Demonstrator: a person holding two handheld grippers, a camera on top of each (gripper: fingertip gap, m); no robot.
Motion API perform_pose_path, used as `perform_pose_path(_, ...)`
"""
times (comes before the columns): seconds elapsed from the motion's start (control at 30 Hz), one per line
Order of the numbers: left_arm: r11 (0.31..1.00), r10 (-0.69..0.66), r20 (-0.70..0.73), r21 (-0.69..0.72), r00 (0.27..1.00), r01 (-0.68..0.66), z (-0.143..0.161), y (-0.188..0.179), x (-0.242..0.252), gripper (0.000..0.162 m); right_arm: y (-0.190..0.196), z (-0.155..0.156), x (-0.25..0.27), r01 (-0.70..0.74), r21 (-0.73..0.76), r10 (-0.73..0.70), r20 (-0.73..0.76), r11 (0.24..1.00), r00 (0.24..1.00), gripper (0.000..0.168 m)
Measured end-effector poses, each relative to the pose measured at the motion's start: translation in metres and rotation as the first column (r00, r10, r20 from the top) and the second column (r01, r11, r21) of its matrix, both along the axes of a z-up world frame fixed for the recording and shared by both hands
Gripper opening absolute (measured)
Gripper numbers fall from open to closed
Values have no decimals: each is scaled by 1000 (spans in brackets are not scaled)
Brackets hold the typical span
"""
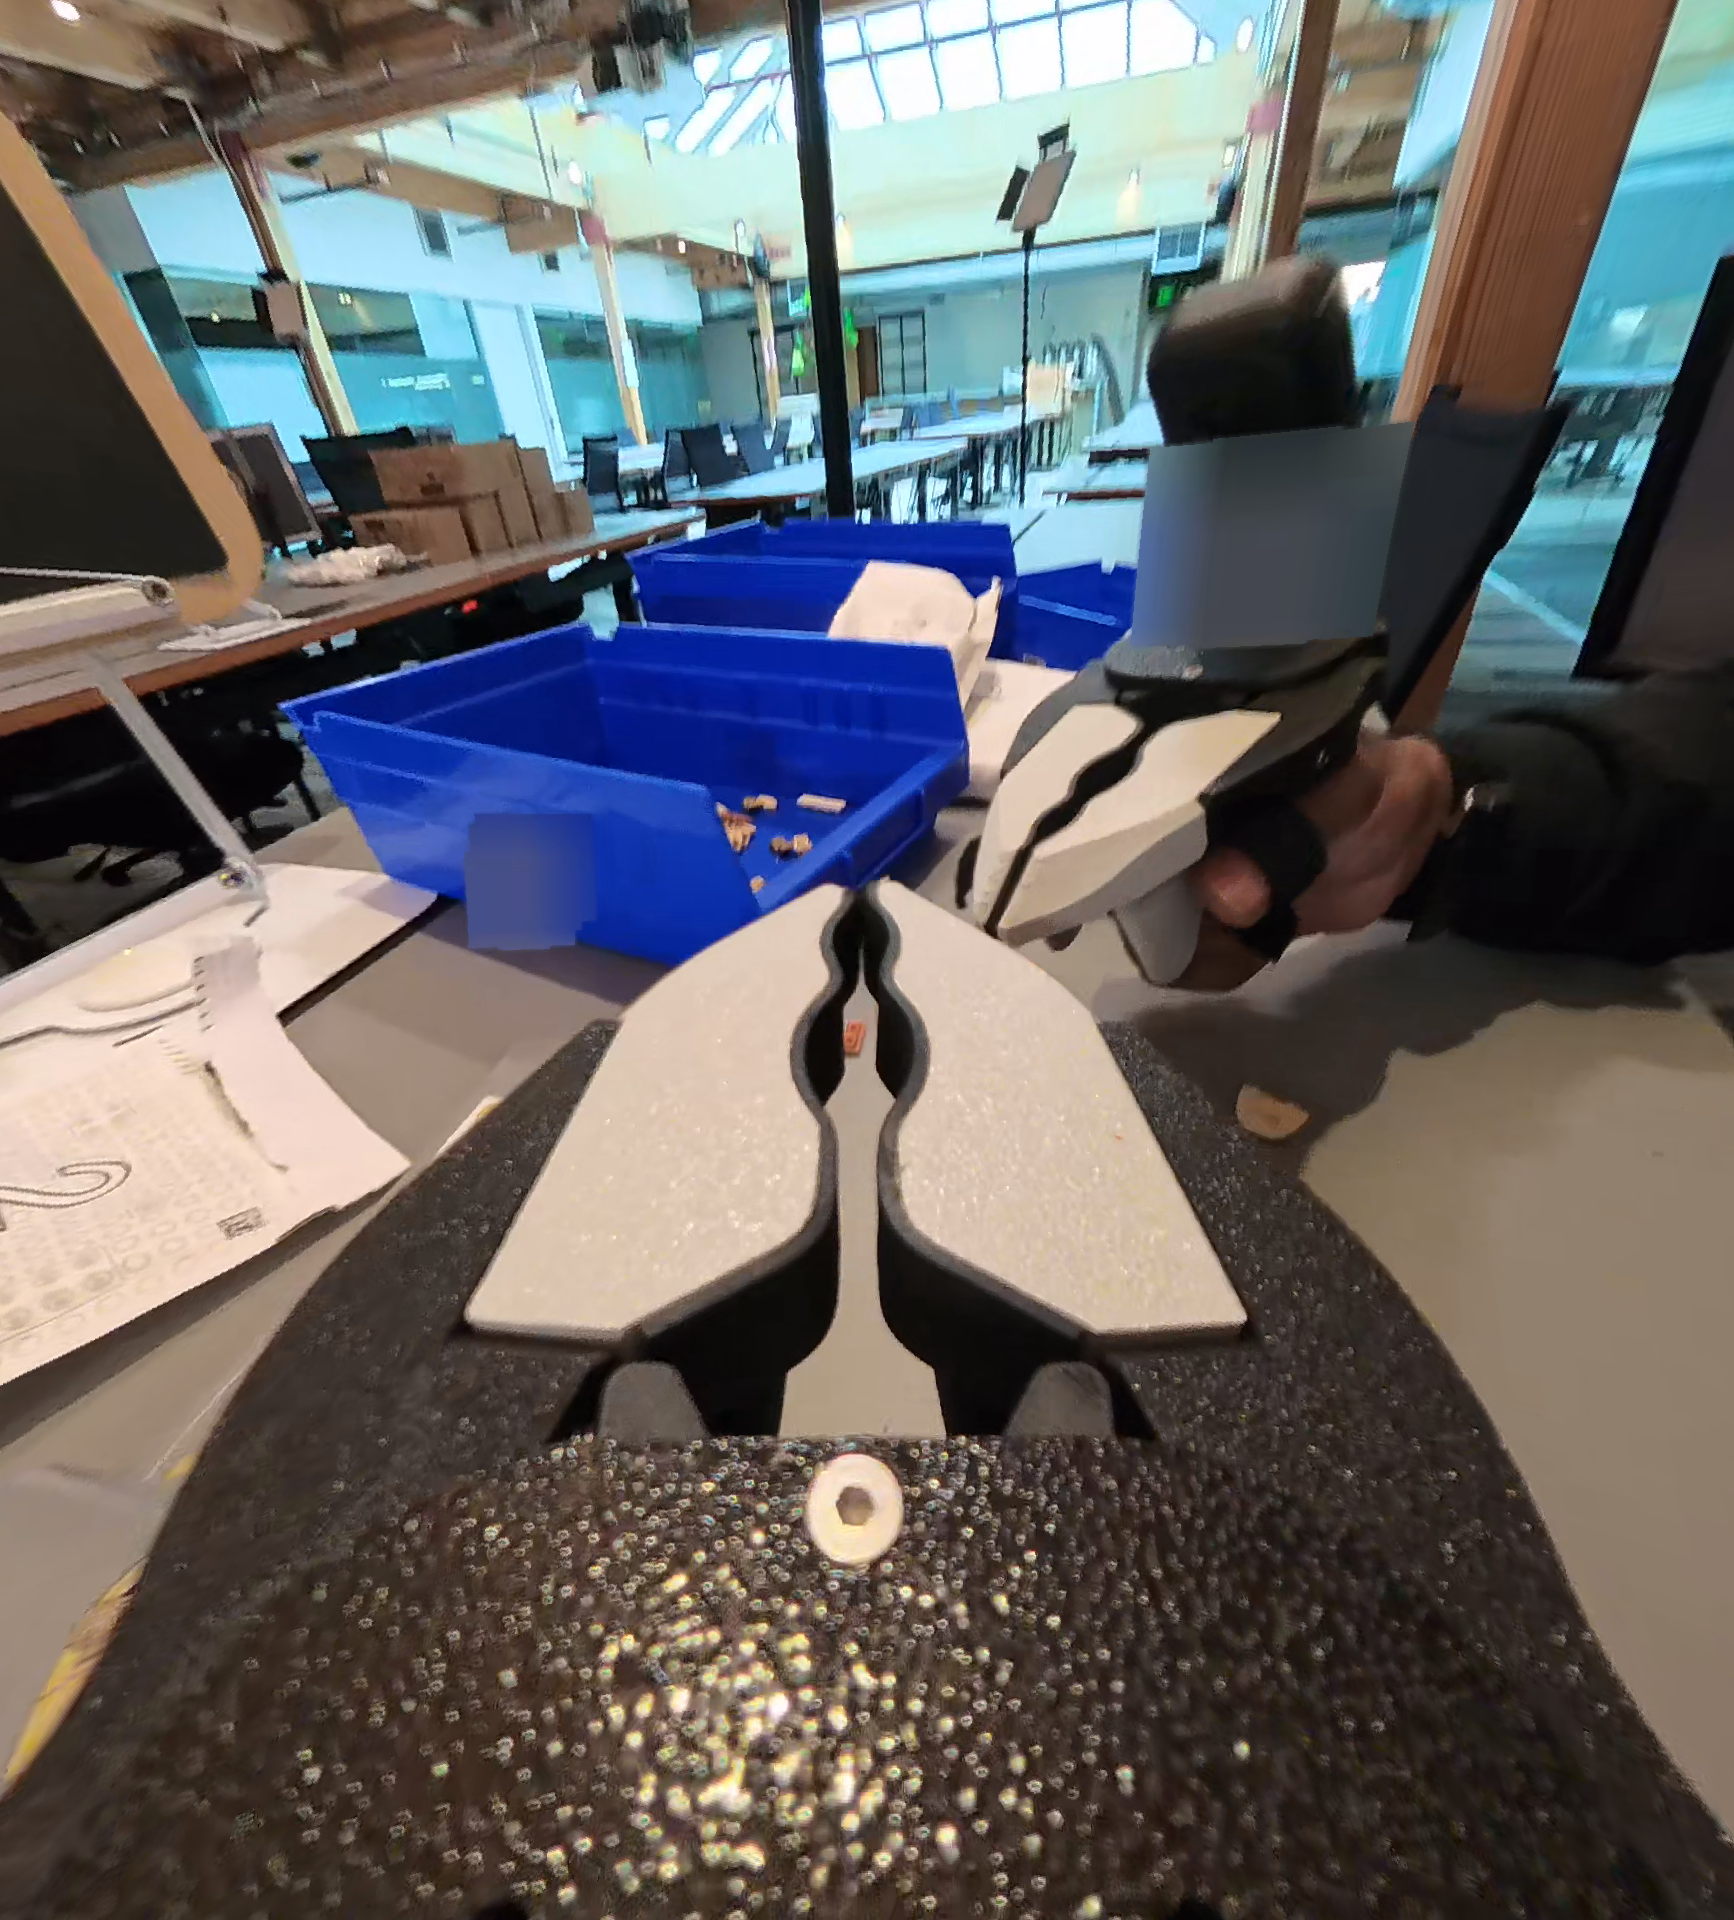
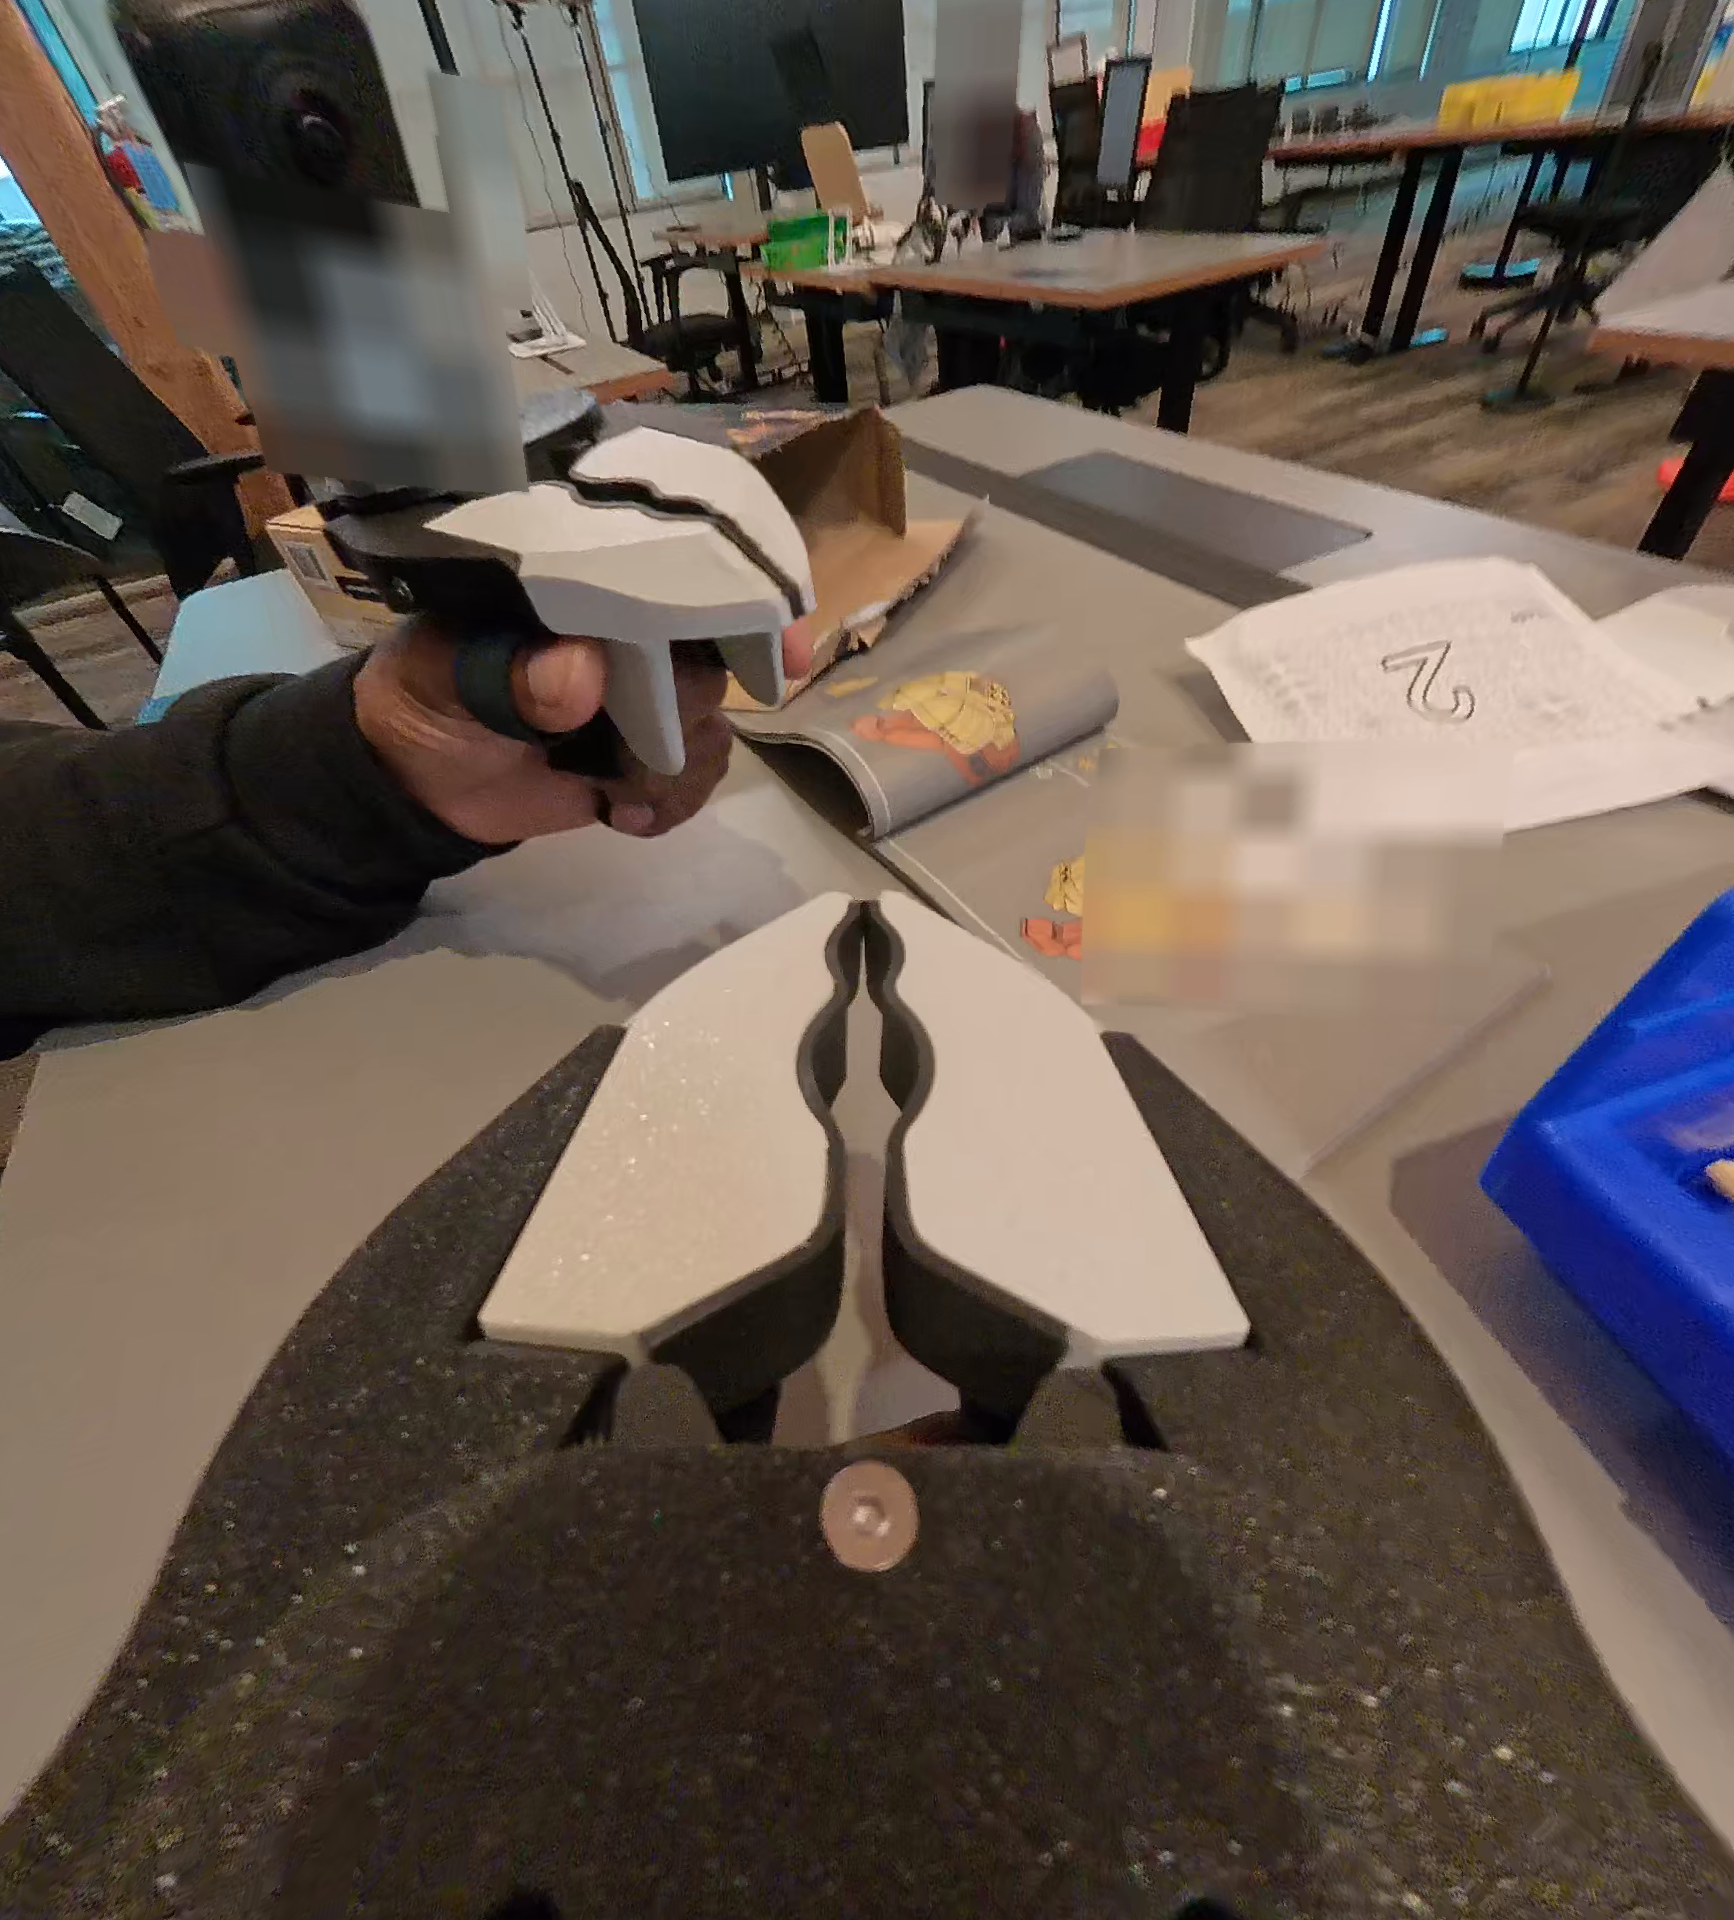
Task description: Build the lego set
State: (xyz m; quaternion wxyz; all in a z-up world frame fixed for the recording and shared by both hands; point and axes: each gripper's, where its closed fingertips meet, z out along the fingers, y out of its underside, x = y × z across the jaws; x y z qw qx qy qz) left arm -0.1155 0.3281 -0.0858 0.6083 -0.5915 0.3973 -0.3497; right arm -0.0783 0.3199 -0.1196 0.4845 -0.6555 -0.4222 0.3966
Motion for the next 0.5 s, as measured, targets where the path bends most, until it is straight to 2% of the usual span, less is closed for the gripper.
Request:
perform_pose_path(0.1, 1000, -22, 55, 10, 998, 22, 6, -5, 4, 0, -1, 5, -1, 3, 63, -2, -19, 998, 1000, 0)
perform_pose_path(0.3, 998, 6, 36, 55, 999, -8, 5, -5, 8, 0, 5, 11, 4, 33, 89, -25, -94, 995, 995, 0)
perform_pose_path(0.5, 992, 103, 75, 70, 992, -108, 14, 10, -22, 0, 10, 11, 10, 73, 106, -63, -100, 992, 993, 0)
